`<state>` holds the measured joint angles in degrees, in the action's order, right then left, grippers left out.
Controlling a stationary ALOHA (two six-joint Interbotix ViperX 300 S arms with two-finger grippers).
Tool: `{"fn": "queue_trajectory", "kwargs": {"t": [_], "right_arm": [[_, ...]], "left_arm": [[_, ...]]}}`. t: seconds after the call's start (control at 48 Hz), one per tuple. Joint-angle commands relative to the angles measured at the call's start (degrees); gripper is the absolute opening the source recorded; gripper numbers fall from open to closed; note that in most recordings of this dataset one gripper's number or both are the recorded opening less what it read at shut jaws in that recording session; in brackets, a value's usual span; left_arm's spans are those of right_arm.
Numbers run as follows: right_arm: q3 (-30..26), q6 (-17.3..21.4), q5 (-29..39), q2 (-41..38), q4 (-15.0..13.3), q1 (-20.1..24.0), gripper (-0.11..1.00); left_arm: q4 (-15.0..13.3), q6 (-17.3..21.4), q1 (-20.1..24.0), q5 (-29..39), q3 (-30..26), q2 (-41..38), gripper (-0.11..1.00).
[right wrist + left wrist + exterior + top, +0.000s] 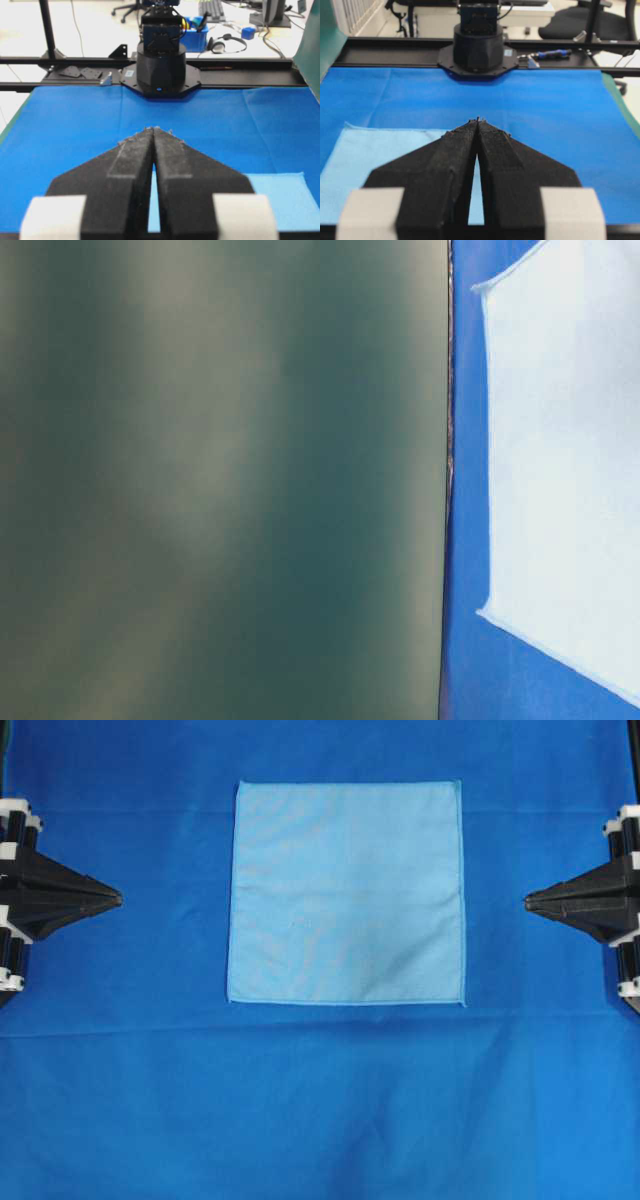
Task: Fold the light blue towel.
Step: 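Move both grippers to the towel's far corners and grasp them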
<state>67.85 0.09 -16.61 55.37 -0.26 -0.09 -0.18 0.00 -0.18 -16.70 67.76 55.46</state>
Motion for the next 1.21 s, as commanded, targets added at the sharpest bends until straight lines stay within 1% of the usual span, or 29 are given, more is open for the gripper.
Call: {"fn": "queue_trajectory", "kwargs": {"t": [0.0,0.104,0.208,0.271,0.375,0.499,0.583,0.624,0.645,0.687,0.708,0.728,0.749,0.853,0.895,0.937,0.957,1.082,1.186], "right_arm": [[-2.02,0.26,-0.26,-0.79,0.53,0.0,0.0],[-3.08,0.62,2.37,-1.41,0.79,-1.49,0.0],[-4.31,1.14,6.94,-2.72,1.05,-5.63,0.0],[-4.75,1.67,9.67,-3.96,1.23,-9.32,0.0],[-5.1,2.55,12.57,-6.59,1.23,-15.82,0.0],[-5.27,2.55,13.71,-10.11,1.14,-22.24,0.0],[-5.45,2.29,13.8,-12.74,0.79,-26.19,0.0],[-5.71,2.11,13.8,-14.5,0.62,-28.13,0.01],[-5.71,2.02,13.8,-15.29,0.44,-29.09,0.01],[-6.06,1.93,13.8,-17.58,-0.09,-31.2,0.01],[-6.33,1.85,13.89,-18.54,-0.26,-32.08,0.02],[-6.59,1.76,13.89,-19.51,-0.53,-32.87,0.05],[-6.86,1.76,13.89,-20.57,-0.7,-33.49,0.09],[-8.96,1.67,14.06,-25.93,-2.9,-35.86,0.41],[-10.28,1.67,14.15,-28.92,-4.22,-36.47,0.53],[-11.34,1.67,14.33,-31.2,-5.1,-37.18,0.61],[-11.95,1.67,14.33,-32.34,-5.54,-37.44,0.63],[-15.29,1.67,14.41,-39.73,-7.29,-39.2,0.57],[-17.93,1.67,14.41,-46.14,-8.61,-40.08,0.56]], "left_arm": [[-1.05,0.18,0.26,-0.35,-1.14,-2.2,0.0],[-1.05,0.79,0.88,-2.37,-1.67,-5.8,0.0],[-1.05,0.79,3.43,-5.01,-2.11,-10.55,0.0],[-1.05,0.62,6.33,-6.42,-2.64,-14.41,0.0],[-1.05,0.53,10.46,-6.86,-4.13,-19.78,0.0],[-1.05,0.97,15.21,-6.77,-6.86,-26.89,0.0],[-0.97,1.41,17.58,-6.68,-8.61,-31.29,0.01],[-1.05,1.85,18.72,-6.68,-9.4,-33.49,0.06],[-1.05,2.02,19.25,-6.68,-9.93,-34.54,0.1],[-1.05,2.46,20.21,-6.68,-10.99,-36.56,0.19],[-1.05,2.72,20.74,-6.68,-11.51,-37.53,0.27],[-1.05,2.9,21.18,-6.68,-12.04,-38.58,0.33],[-1.05,3.25,21.88,-6.68,-12.74,-40.08,0.39],[-1.05,4.75,24.35,-6.68,-14.85,-45.0,0.7],[-1.05,5.45,25.4,-6.68,-15.56,-46.85,0.79],[-1.05,6.15,26.1,-6.68,-16.26,-48.6,0.82],[-1.05,6.42,26.46,-6.68,-16.61,-49.48,0.82],[-0.97,7.38,28.56,-6.68,-18.81,-54.84,0.8],[-1.05,7.65,29.88,-6.68,-20.21,-58.36,0.8]]}}
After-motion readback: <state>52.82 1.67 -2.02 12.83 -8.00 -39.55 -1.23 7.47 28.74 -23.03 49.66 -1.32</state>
